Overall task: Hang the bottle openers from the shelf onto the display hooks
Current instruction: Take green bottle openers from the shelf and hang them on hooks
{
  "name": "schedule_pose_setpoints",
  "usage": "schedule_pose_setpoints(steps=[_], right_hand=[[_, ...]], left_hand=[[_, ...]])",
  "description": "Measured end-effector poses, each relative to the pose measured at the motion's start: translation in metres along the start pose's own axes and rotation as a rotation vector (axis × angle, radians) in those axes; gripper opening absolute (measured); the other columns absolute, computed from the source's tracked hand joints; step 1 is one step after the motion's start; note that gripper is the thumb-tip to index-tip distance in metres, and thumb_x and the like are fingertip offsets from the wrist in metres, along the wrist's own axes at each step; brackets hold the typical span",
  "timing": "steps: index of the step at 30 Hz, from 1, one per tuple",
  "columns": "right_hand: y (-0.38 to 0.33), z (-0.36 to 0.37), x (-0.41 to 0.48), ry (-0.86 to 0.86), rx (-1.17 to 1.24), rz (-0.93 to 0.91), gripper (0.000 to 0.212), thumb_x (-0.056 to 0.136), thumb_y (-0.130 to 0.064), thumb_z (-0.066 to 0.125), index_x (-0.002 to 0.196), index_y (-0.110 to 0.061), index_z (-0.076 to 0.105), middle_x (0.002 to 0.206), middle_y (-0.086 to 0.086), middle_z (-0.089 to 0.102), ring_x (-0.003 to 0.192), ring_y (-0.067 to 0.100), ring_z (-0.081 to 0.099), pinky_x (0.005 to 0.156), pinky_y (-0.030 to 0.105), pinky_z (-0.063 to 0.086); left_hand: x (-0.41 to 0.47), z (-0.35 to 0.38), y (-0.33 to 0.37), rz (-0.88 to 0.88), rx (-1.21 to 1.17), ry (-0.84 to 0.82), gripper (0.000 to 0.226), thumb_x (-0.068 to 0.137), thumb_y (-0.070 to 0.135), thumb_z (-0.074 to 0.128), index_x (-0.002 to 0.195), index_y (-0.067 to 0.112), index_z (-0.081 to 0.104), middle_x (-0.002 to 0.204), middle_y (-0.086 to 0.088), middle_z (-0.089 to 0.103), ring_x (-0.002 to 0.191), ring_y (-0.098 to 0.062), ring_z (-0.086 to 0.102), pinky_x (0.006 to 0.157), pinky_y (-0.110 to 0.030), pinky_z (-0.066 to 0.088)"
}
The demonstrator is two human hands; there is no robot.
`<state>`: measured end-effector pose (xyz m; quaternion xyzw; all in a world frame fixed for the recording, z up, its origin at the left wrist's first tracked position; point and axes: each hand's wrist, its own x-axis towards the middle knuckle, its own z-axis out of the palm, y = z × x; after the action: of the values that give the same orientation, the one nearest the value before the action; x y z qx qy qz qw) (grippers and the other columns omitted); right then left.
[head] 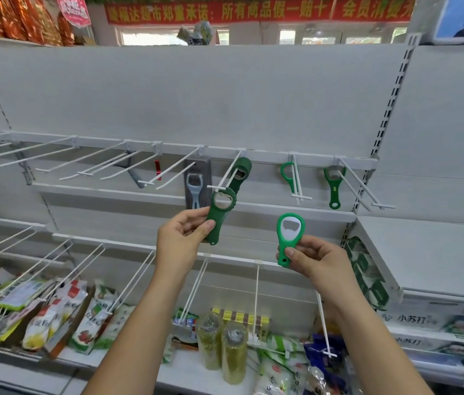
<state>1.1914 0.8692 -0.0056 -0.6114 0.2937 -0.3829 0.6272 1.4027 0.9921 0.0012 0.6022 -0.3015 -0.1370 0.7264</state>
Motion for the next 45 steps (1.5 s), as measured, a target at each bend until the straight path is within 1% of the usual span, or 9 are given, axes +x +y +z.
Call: schedule_pose_setpoints(steps=[4,10,14,17,22,28,36,41,45], right_hand=[[0.002,-0.002,0.005,0.01,0.02,0.004,0.022,0.088,0.005,0.068,0.103,-0.011,0.073,0.092,0.007,0.079,0.088,0.023,0.076,0.082,0.03,0.062],[0.004,-0.006,0.012,0.021,-0.001,0.007,0.023,0.088,0.002,0.069,0.106,-0.012,0.073,0.095,0.008,0.079,0.092,0.024,0.076,0.085,0.034,0.061],[0.003,-0.009,0.016,0.025,0.003,0.005,0.023,0.088,0.002,0.069,0.105,-0.011,0.073,0.095,0.008,0.079,0.092,0.025,0.076,0.085,0.035,0.061],[0.002,-0.011,0.018,0.028,-0.013,-0.005,0.022,0.087,0.004,0.069,0.104,-0.011,0.073,0.093,0.008,0.079,0.09,0.025,0.076,0.084,0.035,0.062],[-0.003,-0.012,0.022,0.043,-0.034,-0.022,0.022,0.087,0.005,0.069,0.1,-0.013,0.073,0.091,0.007,0.079,0.087,0.023,0.077,0.078,0.028,0.062],[-0.009,-0.017,0.028,0.04,-0.097,-0.043,0.022,0.087,0.001,0.07,0.103,-0.014,0.074,0.092,0.007,0.079,0.089,0.019,0.076,0.082,0.029,0.061],[-0.006,-0.026,0.032,0.051,-0.115,-0.059,0.024,0.086,0.003,0.07,0.104,-0.012,0.075,0.093,0.007,0.079,0.091,0.022,0.076,0.081,0.03,0.061],[-0.002,-0.032,0.031,0.044,-0.122,-0.045,0.025,0.086,-0.001,0.072,0.108,-0.013,0.075,0.096,0.007,0.079,0.095,0.023,0.075,0.086,0.035,0.061],[-0.003,-0.031,0.03,0.036,-0.1,-0.051,0.024,0.085,-0.001,0.073,0.106,-0.014,0.075,0.096,0.007,0.079,0.094,0.024,0.075,0.088,0.037,0.06]], left_hand=[[0.008,0.005,-0.004,0.011,0.006,-0.006,0.028,0.086,-0.002,0.073,0.105,0.019,0.073,0.089,0.005,0.078,0.084,-0.006,0.074,0.071,-0.019,0.059],[0.025,0.012,-0.015,0.022,0.028,-0.012,0.029,0.087,0.002,0.073,0.102,0.027,0.073,0.095,0.006,0.077,0.09,-0.006,0.074,0.075,-0.02,0.059],[0.04,0.02,-0.025,0.036,0.048,-0.005,0.026,0.088,0.002,0.073,0.106,0.02,0.073,0.098,0.003,0.076,0.09,-0.005,0.073,0.077,-0.02,0.059],[0.055,0.027,-0.031,0.047,0.051,0.026,0.023,0.088,-0.001,0.071,0.105,0.015,0.073,0.093,0.005,0.075,0.079,0.004,0.07,0.07,-0.013,0.056],[0.085,0.04,-0.045,0.037,0.037,0.05,0.018,0.088,0.003,0.073,0.089,0.021,0.072,0.083,0.004,0.073,0.077,-0.007,0.069,0.074,-0.017,0.057],[0.115,0.057,-0.062,-0.027,0.013,0.064,0.017,0.089,0.009,0.074,0.088,0.026,0.072,0.091,-0.009,0.073,0.091,-0.027,0.07,0.086,-0.038,0.059],[0.134,0.08,-0.074,-0.093,-0.063,0.091,0.007,0.089,0.007,0.074,0.092,0.012,0.071,0.084,-0.006,0.071,0.08,-0.018,0.07,0.085,-0.041,0.061],[0.138,0.083,-0.074,-0.125,-0.089,0.088,0.007,0.088,0.01,0.075,0.092,0.014,0.071,0.085,-0.003,0.072,0.081,-0.015,0.071,0.086,-0.039,0.06],[0.135,0.073,-0.073,-0.13,-0.022,0.143,0.009,0.085,0.018,0.079,0.086,0.023,0.072,0.088,-0.006,0.074,0.088,-0.023,0.07,0.092,-0.043,0.059]])
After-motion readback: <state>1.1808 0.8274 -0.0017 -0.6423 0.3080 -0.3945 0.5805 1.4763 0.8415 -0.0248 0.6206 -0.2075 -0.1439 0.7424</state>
